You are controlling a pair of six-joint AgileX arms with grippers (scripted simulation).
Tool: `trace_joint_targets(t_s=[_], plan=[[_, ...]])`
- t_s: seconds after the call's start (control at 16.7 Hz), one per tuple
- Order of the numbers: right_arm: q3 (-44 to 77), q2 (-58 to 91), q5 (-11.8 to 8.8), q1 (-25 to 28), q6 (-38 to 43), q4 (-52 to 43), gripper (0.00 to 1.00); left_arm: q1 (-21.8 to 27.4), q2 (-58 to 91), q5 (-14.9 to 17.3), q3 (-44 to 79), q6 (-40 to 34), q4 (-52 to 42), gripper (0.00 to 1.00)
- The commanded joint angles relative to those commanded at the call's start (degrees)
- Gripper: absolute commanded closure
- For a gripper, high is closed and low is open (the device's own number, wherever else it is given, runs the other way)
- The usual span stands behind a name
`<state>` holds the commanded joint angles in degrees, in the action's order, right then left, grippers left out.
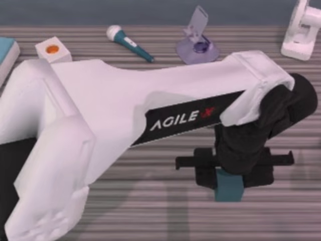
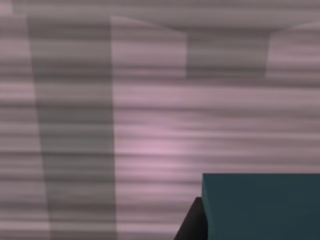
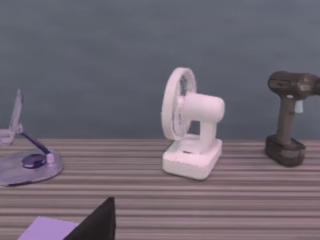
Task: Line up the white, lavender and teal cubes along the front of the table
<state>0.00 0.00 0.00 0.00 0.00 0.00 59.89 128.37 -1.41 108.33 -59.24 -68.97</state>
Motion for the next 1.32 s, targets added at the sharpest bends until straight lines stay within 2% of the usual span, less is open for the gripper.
trace_joint_targets(t_s=[0.24,0.66,0.9,1.32], plan=[[0.00,0.00,0.00,0.00,0.00,0.00,0.00,-0.16,0.38,0.02,-0.96,0.23,1.06,1.00],[0.00,0.00,0.00,0.00,0.00,0.00,0.00,0.00,3.52,0.04,-9.71,0.04,13.33,1.00],[0.00,0.00,0.00,0.00,0.00,0.00,0.00,0.02,3.68,0.04,-10.09,0.02,13.76,1.00],[0.00,0.00,0.00,0.00,0.00,0.00,0.00,0.02,3.68,0.04,-10.09,0.02,13.76,0.47]])
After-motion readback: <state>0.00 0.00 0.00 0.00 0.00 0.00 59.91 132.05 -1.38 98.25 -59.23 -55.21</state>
